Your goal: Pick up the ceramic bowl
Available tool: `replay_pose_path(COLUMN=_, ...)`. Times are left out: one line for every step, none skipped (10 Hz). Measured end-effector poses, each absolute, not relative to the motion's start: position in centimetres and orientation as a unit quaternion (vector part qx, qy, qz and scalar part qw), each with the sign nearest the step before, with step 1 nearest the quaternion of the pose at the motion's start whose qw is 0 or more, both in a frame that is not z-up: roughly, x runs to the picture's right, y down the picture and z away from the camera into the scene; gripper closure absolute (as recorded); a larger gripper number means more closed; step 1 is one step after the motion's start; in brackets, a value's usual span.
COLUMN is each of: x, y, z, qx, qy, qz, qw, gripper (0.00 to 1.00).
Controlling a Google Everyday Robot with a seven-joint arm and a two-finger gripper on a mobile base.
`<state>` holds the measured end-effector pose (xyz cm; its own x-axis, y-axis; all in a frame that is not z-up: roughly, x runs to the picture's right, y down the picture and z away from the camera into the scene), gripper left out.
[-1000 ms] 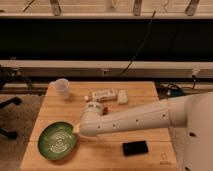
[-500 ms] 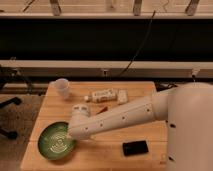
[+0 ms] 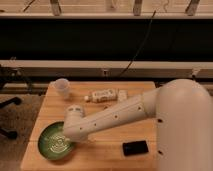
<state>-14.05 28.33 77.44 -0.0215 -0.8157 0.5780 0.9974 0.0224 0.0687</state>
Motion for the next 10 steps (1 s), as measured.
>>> replay_pose_path(x=-14.4, y=28.5, z=77.3, qx=-0.188, qy=-0.241, qz=-0.676, qw=0.671, gripper=0.46)
replay_pose_path(x=-14.6, y=28.5, z=77.0, qx=-0.187, qy=-0.242, qz=-0.678, qw=0.668, gripper=0.56)
replay_pose_path(x=-14.7, y=28.5, z=76.9, qx=-0.185, qy=-0.241, qz=-0.681, qw=0.666, gripper=0.63)
replay_pose_path(x=-15.0, y=28.3, z=75.7, qx=-0.174, qy=-0.247, qz=-0.682, qw=0.666, gripper=0.88)
replay_pose_path(x=-14.8, y=28.1, z=75.7, qx=-0.172, qy=-0.245, qz=-0.682, qw=0.667, gripper=0.95)
replay_pose_path(x=-14.5, y=27.6, z=75.7, qx=-0.167, qy=-0.246, qz=-0.681, qw=0.669, gripper=0.99)
replay_pose_path(x=-13.3, y=26.7, z=75.6, qx=-0.165, qy=-0.241, qz=-0.682, qw=0.67, gripper=1.0)
replay_pose_path(x=-12.7, y=26.1, z=75.1, qx=-0.162, qy=-0.241, qz=-0.682, qw=0.671, gripper=1.0)
replay_pose_path(x=-12.8, y=26.0, z=74.5, qx=-0.159, qy=-0.241, qz=-0.683, qw=0.671, gripper=1.0)
replay_pose_path(x=-13.1, y=25.5, z=74.1, qx=-0.153, qy=-0.239, qz=-0.685, qw=0.671, gripper=1.0)
